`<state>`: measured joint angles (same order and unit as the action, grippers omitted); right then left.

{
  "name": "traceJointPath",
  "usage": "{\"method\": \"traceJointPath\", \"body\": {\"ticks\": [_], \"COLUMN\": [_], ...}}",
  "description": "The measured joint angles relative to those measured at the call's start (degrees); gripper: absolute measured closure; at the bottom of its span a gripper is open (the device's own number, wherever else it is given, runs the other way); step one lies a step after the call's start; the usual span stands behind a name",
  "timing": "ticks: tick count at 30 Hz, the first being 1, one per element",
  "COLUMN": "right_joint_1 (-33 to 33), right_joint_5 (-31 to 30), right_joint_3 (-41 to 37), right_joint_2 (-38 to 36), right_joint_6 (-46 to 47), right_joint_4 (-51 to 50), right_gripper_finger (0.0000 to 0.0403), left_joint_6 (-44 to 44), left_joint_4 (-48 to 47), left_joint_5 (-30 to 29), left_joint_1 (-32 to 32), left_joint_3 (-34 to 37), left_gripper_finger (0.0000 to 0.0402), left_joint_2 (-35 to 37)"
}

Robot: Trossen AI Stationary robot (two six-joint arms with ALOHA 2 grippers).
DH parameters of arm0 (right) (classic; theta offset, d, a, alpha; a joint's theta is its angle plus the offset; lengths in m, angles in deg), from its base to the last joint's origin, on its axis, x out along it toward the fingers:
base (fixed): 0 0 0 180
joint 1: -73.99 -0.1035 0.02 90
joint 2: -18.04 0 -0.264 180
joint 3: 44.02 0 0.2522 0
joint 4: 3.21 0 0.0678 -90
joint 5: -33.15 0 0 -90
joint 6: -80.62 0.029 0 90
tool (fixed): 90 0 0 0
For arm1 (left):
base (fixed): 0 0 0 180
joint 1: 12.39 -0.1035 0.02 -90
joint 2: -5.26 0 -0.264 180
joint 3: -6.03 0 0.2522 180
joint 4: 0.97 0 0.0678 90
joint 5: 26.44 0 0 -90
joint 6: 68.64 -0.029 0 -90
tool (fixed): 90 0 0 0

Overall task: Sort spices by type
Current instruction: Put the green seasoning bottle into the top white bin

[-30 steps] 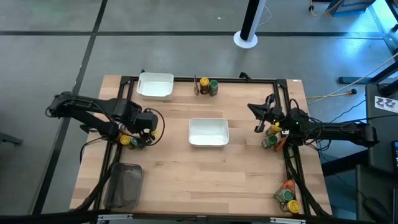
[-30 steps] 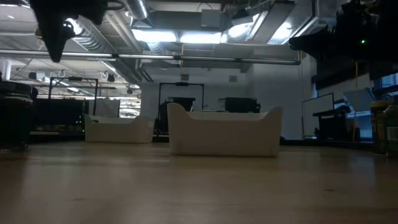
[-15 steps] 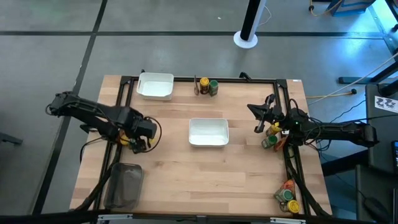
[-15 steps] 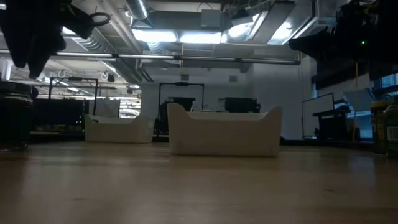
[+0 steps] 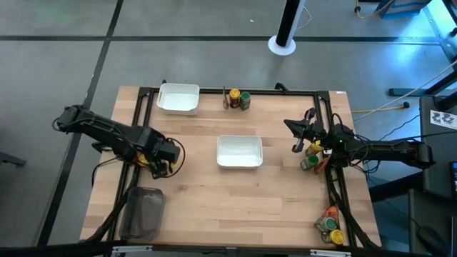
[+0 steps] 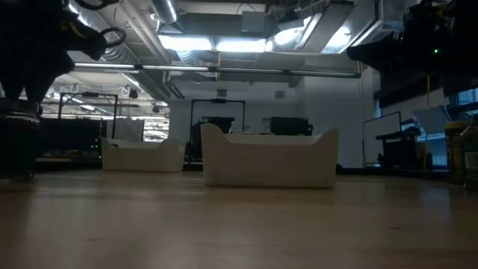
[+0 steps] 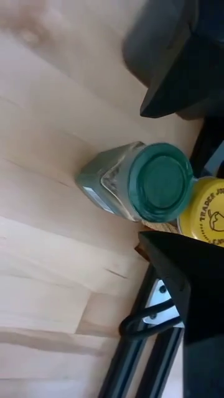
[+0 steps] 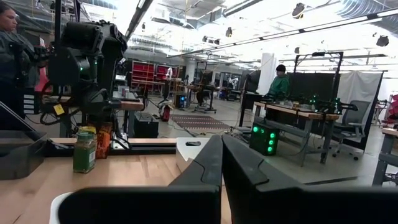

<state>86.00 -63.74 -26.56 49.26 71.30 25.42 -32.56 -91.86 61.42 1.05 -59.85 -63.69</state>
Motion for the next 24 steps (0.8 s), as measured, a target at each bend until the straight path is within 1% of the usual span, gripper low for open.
{"method": "traceJointPath", "body": {"ticks": [5,12,20,24], "right_joint_1": [0.0,0.0,0.0,0.0], "right_joint_5": [0.0,0.0,0.0,0.0], "right_joint_3": [0.0,0.0,0.0,0.0], "right_joint_2": [0.0,0.0,0.0,0.0], "right_joint_6": [0.0,0.0,0.0,0.0], "right_joint_4": [0.0,-0.3,-0.5,-0.5], "right_gripper_finger": [0.0391,0.0391,0.0391,0.0391], "left_joint_6": [0.1,-0.6,-1.9,-2.3], "left_joint_4": [0.4,5.6,6.1,6.3], "left_joint_5": [0.9,1.5,2.3,2.7], "left_joint_1": [0.0,0.0,0.0,0.0], "left_joint_3": [3.2,5.9,6.7,6.7], "left_gripper_finger": [0.0105,0.0105,0.0106,0.0121], "left_joint_2": [0.0,0.0,0.0,0.0]}}
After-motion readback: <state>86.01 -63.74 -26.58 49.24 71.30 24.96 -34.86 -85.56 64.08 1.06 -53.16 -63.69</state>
